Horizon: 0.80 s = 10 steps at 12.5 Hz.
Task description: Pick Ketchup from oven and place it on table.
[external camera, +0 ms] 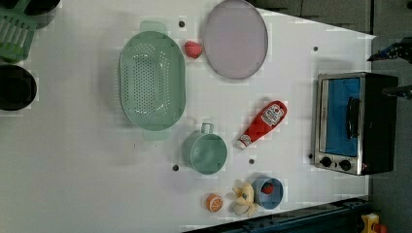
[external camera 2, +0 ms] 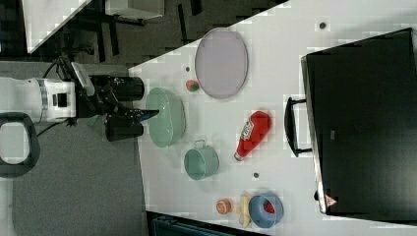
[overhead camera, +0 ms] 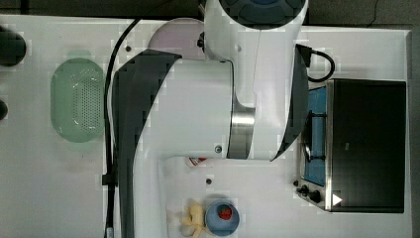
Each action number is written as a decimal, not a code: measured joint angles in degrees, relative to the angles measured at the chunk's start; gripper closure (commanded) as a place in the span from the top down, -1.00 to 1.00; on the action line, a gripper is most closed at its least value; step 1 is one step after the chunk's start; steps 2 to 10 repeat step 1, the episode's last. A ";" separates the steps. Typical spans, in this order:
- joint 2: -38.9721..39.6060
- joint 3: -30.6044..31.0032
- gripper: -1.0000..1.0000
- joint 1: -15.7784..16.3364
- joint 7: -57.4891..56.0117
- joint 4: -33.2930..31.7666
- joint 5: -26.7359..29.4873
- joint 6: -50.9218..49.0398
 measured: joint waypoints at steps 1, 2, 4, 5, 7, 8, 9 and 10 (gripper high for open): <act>0.03 0.03 1.00 -0.14 0.00 -0.22 0.98 -0.45; 0.03 0.03 1.00 -0.14 0.00 -0.22 0.98 -0.45; 0.03 0.03 1.00 -0.14 0.00 -0.22 0.98 -0.45; 0.03 0.03 1.00 -0.14 0.00 -0.22 0.98 -0.45; 0.03 0.03 1.00 -0.14 0.00 -0.22 0.98 -0.45; 0.03 0.03 1.00 -0.14 0.00 -0.22 0.98 -0.45; 0.03 0.03 1.00 -0.14 0.00 -0.22 0.98 -0.45; 0.03 0.03 1.00 -0.14 0.00 -0.22 0.98 -0.45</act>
